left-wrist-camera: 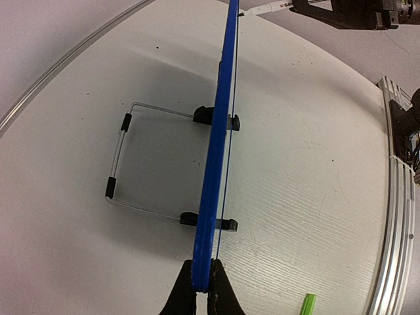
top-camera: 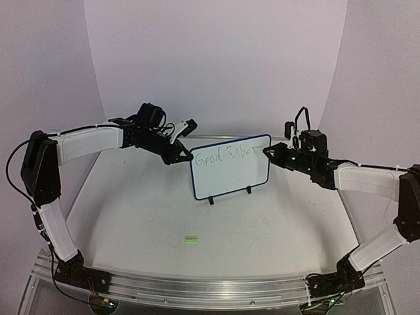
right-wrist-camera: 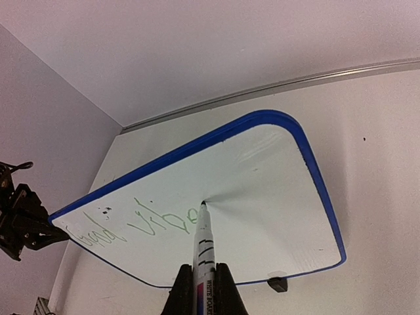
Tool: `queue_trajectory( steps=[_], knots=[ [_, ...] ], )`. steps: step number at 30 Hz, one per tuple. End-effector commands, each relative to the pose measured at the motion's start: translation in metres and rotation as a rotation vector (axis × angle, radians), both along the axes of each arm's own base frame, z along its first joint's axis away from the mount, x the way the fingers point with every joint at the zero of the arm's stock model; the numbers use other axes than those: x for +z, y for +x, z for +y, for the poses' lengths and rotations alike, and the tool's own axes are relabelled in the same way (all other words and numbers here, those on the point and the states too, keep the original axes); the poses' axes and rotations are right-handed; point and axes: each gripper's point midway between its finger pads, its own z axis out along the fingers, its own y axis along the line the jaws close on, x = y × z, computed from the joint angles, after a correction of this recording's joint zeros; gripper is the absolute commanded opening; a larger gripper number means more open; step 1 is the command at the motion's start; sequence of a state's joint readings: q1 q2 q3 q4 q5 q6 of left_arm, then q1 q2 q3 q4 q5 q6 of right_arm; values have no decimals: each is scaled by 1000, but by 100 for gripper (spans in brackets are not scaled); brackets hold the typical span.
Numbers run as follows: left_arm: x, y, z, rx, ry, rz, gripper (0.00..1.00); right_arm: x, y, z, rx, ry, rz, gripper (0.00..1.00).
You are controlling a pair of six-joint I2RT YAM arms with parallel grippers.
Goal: Write a sentence on the whiteboard
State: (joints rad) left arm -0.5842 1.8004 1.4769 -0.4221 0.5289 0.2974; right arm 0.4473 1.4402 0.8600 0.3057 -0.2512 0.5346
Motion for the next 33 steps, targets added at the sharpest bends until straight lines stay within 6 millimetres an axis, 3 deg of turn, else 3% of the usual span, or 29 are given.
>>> queue_trajectory(
  steps=[1, 10, 19, 33],
  knots=[
    [-6, 7, 15, 35, 75, -56, 0, 25, 13, -1, -19, 18, -68, 0],
    [-5, 7, 15, 35, 76, -57, 0, 21, 15, 5, 17, 19, -57, 0],
    [-5, 7, 14, 35, 74, -57, 0, 2, 8, 4, 24, 9, -11, 0],
    [-6, 7, 14, 33, 74, -55, 0, -5, 12, 1, -5, -5, 11, 0]
  ],
)
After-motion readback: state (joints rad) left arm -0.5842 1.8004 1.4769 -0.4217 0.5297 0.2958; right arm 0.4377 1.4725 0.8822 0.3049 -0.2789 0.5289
